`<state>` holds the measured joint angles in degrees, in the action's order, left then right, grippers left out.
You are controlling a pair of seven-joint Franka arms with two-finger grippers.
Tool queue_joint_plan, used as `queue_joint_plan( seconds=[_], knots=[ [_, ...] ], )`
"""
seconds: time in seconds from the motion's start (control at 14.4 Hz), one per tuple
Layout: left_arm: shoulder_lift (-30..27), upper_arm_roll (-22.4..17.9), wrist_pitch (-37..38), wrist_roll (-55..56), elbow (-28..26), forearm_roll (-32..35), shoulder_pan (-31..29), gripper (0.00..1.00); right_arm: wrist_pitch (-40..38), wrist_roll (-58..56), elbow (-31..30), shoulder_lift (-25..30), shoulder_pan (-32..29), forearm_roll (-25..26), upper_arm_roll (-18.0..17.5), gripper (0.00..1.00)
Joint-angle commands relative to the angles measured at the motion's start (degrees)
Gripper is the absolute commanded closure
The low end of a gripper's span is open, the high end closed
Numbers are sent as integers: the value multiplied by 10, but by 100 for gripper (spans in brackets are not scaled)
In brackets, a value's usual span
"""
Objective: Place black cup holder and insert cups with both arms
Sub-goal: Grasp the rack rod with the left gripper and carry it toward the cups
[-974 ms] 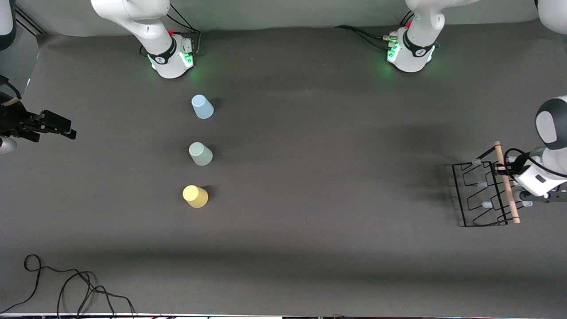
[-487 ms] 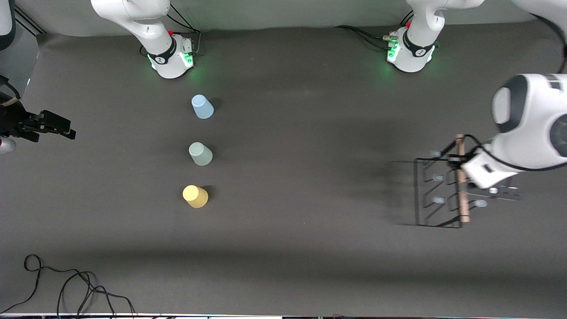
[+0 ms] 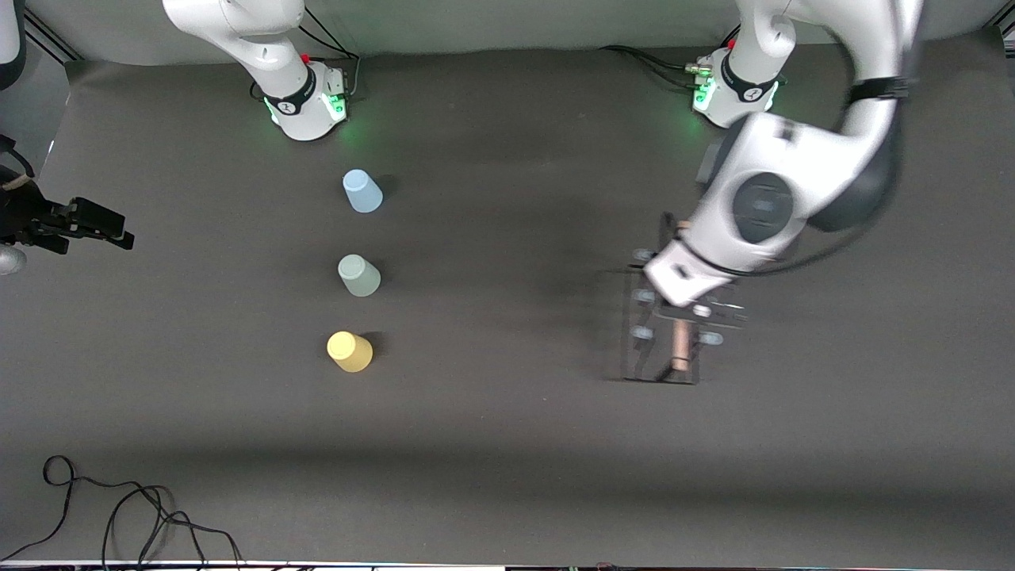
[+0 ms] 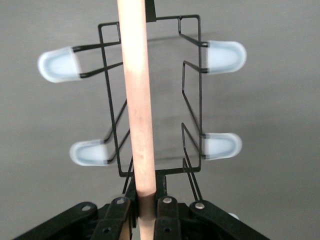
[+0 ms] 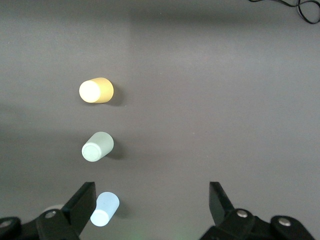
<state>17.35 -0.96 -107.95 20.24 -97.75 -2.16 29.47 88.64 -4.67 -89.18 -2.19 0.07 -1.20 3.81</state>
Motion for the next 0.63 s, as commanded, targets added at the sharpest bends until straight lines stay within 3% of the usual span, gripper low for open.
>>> queue_joint_plan(
  seconds=[0.0, 0.14, 0.35, 0.56],
  knots=[
    [34, 13, -45, 124, 55, -17, 37, 100, -11, -7, 8, -1, -3, -5, 1, 0],
    [77, 54, -46, 181, 112, -21, 38, 100, -19, -8, 8, 0, -2, -5, 7, 0],
    [115, 94, -46, 210, 136, -21, 49, 100, -19, -8, 8, 0, -2, -4, 8, 0],
    [141, 97, -50, 229, 165, -35, 84, 100, -19, -8, 8, 0, -2, -4, 9, 0]
  ],
)
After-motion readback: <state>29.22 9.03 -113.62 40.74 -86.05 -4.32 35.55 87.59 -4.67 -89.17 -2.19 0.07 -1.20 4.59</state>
